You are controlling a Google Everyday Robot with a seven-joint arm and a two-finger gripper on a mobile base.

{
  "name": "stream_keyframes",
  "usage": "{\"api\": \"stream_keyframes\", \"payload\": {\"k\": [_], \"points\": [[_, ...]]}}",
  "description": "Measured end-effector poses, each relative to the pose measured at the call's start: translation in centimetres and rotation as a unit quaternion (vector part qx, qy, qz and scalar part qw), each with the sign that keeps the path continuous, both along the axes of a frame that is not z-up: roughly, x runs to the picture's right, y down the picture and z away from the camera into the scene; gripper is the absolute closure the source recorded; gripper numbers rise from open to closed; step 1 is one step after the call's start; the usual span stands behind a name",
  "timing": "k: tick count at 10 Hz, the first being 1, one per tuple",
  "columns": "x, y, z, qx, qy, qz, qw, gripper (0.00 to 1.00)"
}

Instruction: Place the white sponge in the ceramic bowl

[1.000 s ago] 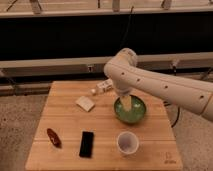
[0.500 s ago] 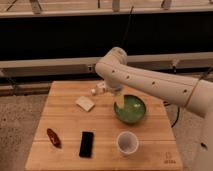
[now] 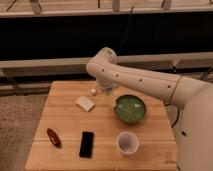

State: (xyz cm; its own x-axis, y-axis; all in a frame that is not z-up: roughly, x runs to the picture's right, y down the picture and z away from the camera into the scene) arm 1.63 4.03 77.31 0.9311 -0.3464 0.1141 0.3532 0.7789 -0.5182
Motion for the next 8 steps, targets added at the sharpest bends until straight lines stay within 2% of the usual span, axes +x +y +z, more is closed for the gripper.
{"api": "stream_keyframes", "payload": {"k": [3, 5, 8], "points": [[-3.2, 0.2, 1.5, -0.011, -0.012, -0.007, 0.9998, 0.2], [-3.4, 0.6, 2.2, -0.018, -0.015, -0.009, 0.9997, 0.2], [-5.6, 1.7, 3.6, -0.028, -0.024, -0.021, 0.9991, 0.2]]}}
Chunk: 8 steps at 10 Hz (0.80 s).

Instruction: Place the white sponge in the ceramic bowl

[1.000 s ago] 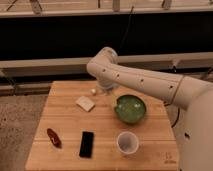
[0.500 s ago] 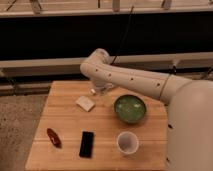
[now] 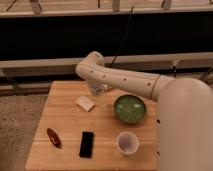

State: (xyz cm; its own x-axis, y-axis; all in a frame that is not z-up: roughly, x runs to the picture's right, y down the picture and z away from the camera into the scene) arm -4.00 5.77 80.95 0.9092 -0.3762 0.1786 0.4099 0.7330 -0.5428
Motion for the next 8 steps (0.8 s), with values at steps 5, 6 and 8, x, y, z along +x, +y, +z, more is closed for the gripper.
{"api": "stream_keyframes", "payload": {"k": [5, 6, 8], "points": [[-2.0, 0.7, 2.0, -0.01, -0.013, -0.025, 0.9996, 0.2], [-2.3, 0.7, 2.2, -0.01, -0.015, -0.027, 0.9995, 0.2], [-2.8, 0.8, 2.9, -0.012, -0.021, -0.036, 0.999, 0.2]]}}
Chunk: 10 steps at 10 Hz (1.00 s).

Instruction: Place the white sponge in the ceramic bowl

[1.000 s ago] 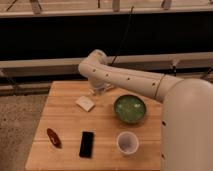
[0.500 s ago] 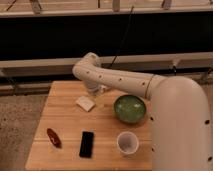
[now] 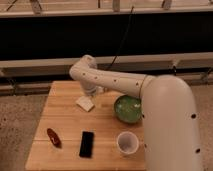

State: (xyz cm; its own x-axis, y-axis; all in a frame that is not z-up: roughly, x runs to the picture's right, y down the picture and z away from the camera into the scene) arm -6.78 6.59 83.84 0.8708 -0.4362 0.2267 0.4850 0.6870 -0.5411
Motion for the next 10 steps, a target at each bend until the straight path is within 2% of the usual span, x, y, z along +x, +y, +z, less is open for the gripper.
{"api": "stream_keyframes", "payload": {"k": [4, 10], "points": [[-1.2, 0.1, 1.3, -0.002, -0.014, -0.02, 0.9997, 0.2], [-2.9, 0.4, 2.8, -0.016, -0.042, -0.045, 0.9979, 0.2]]}}
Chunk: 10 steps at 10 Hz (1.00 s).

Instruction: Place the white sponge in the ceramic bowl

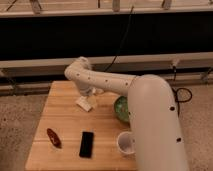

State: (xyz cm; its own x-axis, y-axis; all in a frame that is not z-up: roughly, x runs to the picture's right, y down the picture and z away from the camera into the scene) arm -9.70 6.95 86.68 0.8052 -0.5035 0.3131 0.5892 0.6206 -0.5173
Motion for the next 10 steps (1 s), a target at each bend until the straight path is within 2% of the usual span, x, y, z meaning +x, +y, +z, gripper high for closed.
{"api": "stream_keyframes", "payload": {"k": [10], "points": [[-1.5, 1.0, 2.0, -0.019, -0.048, -0.04, 0.9979, 0.2]]}}
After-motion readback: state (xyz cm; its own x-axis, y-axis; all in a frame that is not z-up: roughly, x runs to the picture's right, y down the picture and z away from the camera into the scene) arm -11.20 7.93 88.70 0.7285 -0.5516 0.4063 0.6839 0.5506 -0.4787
